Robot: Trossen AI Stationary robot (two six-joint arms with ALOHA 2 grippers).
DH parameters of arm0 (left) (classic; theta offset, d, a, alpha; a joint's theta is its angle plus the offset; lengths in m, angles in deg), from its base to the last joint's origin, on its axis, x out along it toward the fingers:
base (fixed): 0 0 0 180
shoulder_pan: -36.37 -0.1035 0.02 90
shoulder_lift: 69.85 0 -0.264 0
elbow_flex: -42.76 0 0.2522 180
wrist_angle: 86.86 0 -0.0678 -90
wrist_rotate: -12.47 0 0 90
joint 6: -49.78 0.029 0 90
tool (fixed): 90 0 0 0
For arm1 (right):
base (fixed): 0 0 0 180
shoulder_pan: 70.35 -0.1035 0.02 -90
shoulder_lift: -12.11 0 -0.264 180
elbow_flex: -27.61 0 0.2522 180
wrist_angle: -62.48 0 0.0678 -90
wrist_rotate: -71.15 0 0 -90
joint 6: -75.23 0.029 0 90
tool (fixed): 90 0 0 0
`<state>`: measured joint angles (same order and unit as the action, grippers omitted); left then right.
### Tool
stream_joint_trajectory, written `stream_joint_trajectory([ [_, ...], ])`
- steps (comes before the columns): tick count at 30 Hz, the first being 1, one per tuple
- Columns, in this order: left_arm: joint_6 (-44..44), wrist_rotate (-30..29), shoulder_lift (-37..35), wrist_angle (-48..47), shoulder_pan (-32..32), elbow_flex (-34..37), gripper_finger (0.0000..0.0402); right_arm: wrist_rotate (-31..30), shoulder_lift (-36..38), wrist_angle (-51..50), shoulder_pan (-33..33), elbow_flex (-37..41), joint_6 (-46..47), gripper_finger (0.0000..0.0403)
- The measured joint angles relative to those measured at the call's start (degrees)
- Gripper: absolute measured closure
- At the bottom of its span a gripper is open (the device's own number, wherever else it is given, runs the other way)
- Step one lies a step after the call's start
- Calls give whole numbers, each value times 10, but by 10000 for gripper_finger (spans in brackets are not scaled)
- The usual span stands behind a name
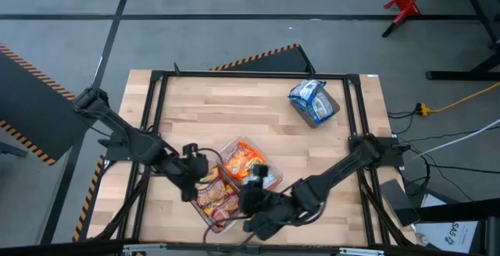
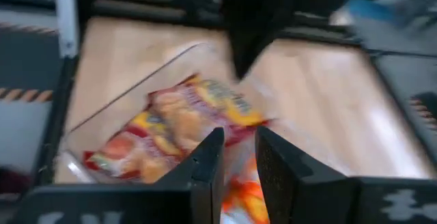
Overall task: Sort Maruchan noodles
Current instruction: Put the red noodle pack into the bottom transparent bin
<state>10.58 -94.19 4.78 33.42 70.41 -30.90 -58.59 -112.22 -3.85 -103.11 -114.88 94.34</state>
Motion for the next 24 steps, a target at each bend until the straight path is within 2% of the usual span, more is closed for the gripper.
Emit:
stream_joint_trajectory([
  [3, -38, -22, -39, -1, 25, -10, 401, 63, -33, 49, 18, 0, -31, 331],
  [8, -79, -112, -99, 5, 72, -34, 401, 91, -79, 122, 55, 2, -69, 331],
  [13, -87, -184, -130, 8, 103, -36, 400, 129, -107, 149, 96, 0, -74, 331],
  [20, -89, -188, -131, 9, 114, -36, 400, 203, -154, 138, 129, 1, -51, 331],
  [24, -87, -190, -132, 11, 114, -36, 399, 235, -167, 167, 134, 1, -62, 331],
])
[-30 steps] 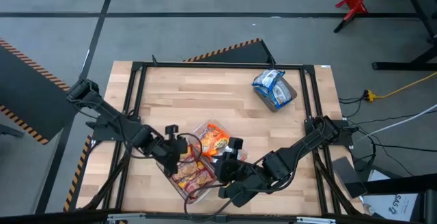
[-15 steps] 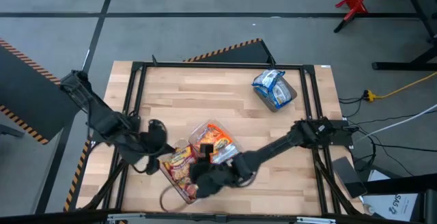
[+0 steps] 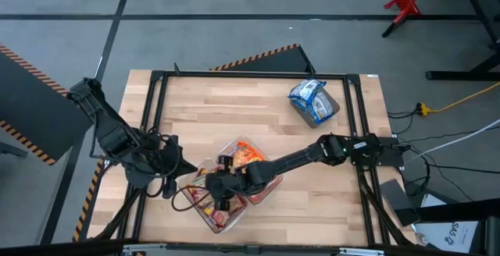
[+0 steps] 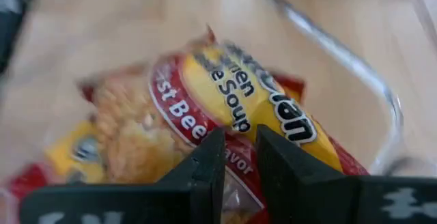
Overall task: Sort Maruchan noodles
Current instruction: Put the red noodle pack into the bottom transparent bin, then return to Home Position
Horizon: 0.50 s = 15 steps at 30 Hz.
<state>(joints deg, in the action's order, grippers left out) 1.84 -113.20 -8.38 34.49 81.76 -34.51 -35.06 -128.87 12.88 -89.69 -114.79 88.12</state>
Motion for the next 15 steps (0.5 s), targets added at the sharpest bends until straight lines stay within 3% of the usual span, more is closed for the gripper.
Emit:
stream_joint_trajectory([
  [3, 16, 1, 0, 0, 0, 0, 394, 13, 1, 41, 2, -1, -30, 331],
  [7, 20, 5, 0, 0, 0, 0, 387, -17, 19, 27, 2, 0, -46, 331],
  [15, 83, 2, -4, -29, 8, 0, 382, -37, 151, -64, -12, 0, -90, 331],
])
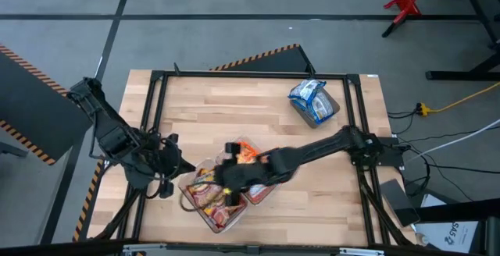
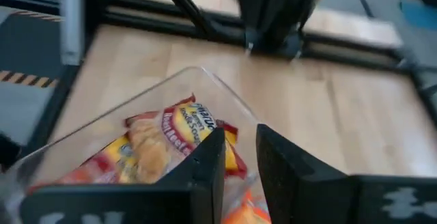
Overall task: Sort Maruchan noodles
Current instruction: Return to Home Position
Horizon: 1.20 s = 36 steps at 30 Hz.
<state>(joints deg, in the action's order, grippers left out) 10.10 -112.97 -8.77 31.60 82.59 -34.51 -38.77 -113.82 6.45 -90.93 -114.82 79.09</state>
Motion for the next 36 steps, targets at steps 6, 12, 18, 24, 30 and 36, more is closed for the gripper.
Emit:
stream_joint_trajectory([
  [6, 82, -10, -50, 15, -10, 0, 374, -52, 143, -95, -26, -1, -93, 331],
  [12, 123, 3, -167, 26, -31, 0, 370, -331, 273, -196, -54, -1, -133, 331],
  [18, 183, 15, -282, 38, -54, 1, 378, -160, 396, -331, -20, 8, -45, 331],
  [24, 253, 40, -383, 110, -56, 60, 382, 93, 518, -165, 64, 191, -100, 331],
  [30, 264, 62, -488, 185, -56, 180, 377, 116, 673, 80, 161, 517, -99, 331],
  [36, 250, 67, -578, 217, -56, 263, 371, 219, 843, 316, 245, 809, -19, 331],
])
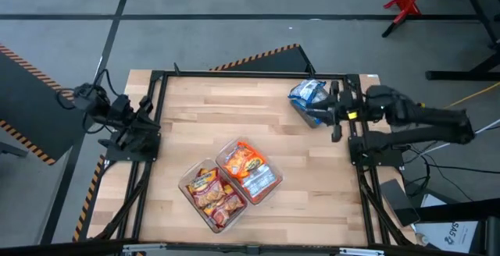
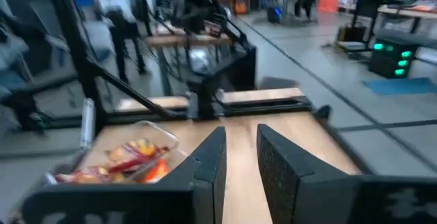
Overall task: Sort Maruchan noodles
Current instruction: Return to Home Position
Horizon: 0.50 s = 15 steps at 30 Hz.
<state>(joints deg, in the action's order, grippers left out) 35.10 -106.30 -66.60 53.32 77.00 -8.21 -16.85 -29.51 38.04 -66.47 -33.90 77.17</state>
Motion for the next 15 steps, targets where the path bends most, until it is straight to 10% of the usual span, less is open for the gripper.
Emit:
stream_joint_trajectory([
  [15, -2, -22, -30, 118, 0, 172, 383, 37, 271, 160, 66, 316, 113, 331],
])
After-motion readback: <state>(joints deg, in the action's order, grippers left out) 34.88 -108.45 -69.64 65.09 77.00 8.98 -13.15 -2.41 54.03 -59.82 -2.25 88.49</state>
